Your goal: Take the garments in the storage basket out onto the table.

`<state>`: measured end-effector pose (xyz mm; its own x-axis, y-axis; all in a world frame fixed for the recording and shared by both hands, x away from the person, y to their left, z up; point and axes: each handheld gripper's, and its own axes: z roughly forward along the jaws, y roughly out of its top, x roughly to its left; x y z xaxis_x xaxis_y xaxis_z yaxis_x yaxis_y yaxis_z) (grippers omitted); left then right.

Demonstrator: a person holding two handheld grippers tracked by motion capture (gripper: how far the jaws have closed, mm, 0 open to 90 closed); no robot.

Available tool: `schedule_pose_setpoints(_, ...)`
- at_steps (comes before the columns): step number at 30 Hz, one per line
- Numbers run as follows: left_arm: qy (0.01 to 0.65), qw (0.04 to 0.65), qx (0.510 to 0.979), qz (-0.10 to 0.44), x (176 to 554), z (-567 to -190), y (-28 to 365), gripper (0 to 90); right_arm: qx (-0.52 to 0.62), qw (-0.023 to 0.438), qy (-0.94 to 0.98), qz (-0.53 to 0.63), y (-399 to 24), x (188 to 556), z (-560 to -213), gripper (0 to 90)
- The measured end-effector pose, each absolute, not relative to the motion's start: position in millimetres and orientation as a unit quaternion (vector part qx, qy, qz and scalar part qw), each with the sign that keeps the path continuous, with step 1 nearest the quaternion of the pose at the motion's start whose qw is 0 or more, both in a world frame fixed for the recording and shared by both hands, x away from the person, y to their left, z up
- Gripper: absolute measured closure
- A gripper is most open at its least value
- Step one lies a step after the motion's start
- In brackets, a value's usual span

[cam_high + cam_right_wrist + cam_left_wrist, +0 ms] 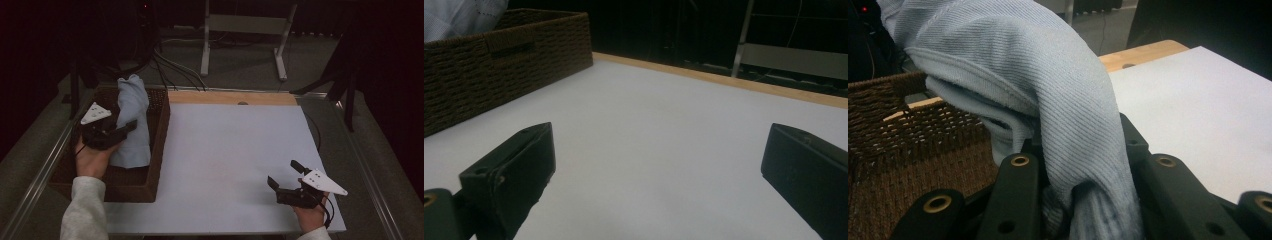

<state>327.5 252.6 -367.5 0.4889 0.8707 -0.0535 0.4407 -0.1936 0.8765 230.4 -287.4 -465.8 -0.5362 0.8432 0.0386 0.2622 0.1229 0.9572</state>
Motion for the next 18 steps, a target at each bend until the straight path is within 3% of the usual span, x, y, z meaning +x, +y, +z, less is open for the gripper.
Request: schedule_pose_setpoints(18,0.42,0.47,0.738,0.24,321,-357,249,70.8,0.396,0.273,0.698,0.53,-287,231,-466,1.2)
